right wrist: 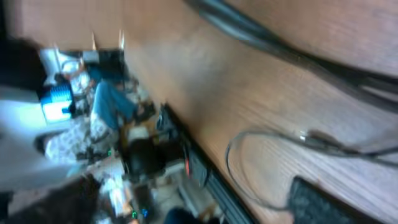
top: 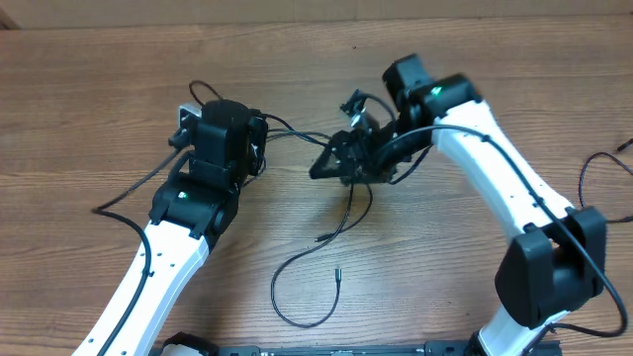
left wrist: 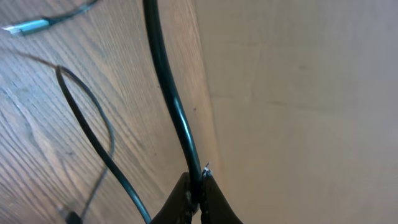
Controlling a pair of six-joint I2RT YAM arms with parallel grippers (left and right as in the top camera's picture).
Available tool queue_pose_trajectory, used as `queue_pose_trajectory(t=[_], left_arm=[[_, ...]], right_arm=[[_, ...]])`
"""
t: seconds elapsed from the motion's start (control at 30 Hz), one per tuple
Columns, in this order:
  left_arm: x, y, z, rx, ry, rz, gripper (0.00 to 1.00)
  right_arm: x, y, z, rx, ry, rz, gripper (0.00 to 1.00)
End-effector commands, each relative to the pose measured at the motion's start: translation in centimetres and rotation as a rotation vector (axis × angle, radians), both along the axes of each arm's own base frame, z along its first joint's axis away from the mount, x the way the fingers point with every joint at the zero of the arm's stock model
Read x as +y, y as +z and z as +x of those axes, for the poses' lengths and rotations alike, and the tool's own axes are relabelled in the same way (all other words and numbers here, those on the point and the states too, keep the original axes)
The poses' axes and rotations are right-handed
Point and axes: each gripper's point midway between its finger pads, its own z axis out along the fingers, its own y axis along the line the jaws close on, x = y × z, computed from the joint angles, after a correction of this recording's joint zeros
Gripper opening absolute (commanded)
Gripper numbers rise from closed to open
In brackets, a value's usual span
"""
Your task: Untangle cables
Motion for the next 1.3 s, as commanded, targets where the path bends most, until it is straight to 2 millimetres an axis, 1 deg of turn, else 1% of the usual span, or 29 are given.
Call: queue_pose_trajectory(t=[0.0,0.07,0.13,0.23,0.33,0.43,0.53,0.67,0.73,0.8,0.87,0.97,1.0,1.03,1.07,1.1,1.13,1.2,1.27], left_arm=[[0.8,1.5,0.0,-0.018,0.131,-0.16,0.04],[0.8,1.3,-0.1,0.004,0.17,-0.227,0.05],[0.8,0.8,-0.4,0.032,0.204,-0.285,0.04],[0.9,0.4,-0.7,0.056,0.221,-0.298,0.04],[0.7,0.0,-0.9,0.077,0.209,-0.298,0.04],[0.5,-0.2,-1.0,0.086,0.203,-0.3,0.04],[-0.2,-0.3,-1.3,0.107,0.166,-0.32,0.04],[-0.4,-0.4,-1.3,0.113,0.158,-0.323,0.05],[-0.7,-0.4,-1.4,0.119,0.144,-0.332,0.04],[-1.1,-0.4,-1.6,0.13,0.121,-0.344,0.05],[-1.5,-0.5,-1.7,0.142,0.1,-0.355,0.04],[-1.5,-0.5,-1.7,0.143,0.103,-0.353,0.05],[-1.4,-0.6,-1.7,0.143,0.107,-0.351,0.05],[-1.4,-0.6,-1.7,0.142,0.108,-0.35,0.04],[-1.4,-0.6,-1.7,0.142,0.108,-0.349,0.04],[-1.3,-0.6,-1.7,0.141,0.11,-0.345,0.04],[-1.1,-0.6,-1.7,0.136,0.112,-0.332,0.05],[-0.6,-0.5,-1.5,0.118,0.119,-0.282,0.04],[0.0,-0.6,-1.4,0.104,0.123,-0.232,0.04]], right_arm=[[0.9,-2.2,0.4,0.295,-0.242,-0.048,1.0],[1.8,-3.1,1.7,0.337,-0.328,-0.018,1.0],[3.1,-3.3,3.3,0.321,-0.382,0.052,1.0],[4.5,-2.6,4.6,0.241,-0.389,0.137,1.0],[5.7,-2.1,5.7,0.172,-0.424,0.157,1.0],[7.3,-0.9,6.1,0.081,-0.409,0.204,0.94],[8.0,-1.3,6.9,0.017,-0.469,0.177,0.84],[7.7,-2.4,7.7,0.003,-0.562,0.112,0.69],[7.4,-2.7,8.3,0.008,-0.612,0.097,0.68],[6.8,-3.0,9.3,0.033,-0.7,0.078,0.68],[6.1,-3.2,10.3,0.041,-0.784,0.063,0.61],[5.5,-3.4,11.0,0.014,-0.834,0.044,0.47],[5.4,-3.5,11.1,0.005,-0.833,0.037,0.4],[5.3,-3.7,11.1,-0.003,-0.827,0.03,0.31],[5.1,-3.8,11.1,-0.014,-0.82,0.021,0.17],[4.8,-4.1,11.0,-0.031,-0.807,0.006,0.05],[4.5,-4.3,11.1,-0.053,-0.793,-0.007,0.04],[3.6,-4.8,11.2,-0.114,-0.753,-0.046,0.04],[1.9,-5.7,11.4,-0.137,-0.738,-0.101,0.04]])
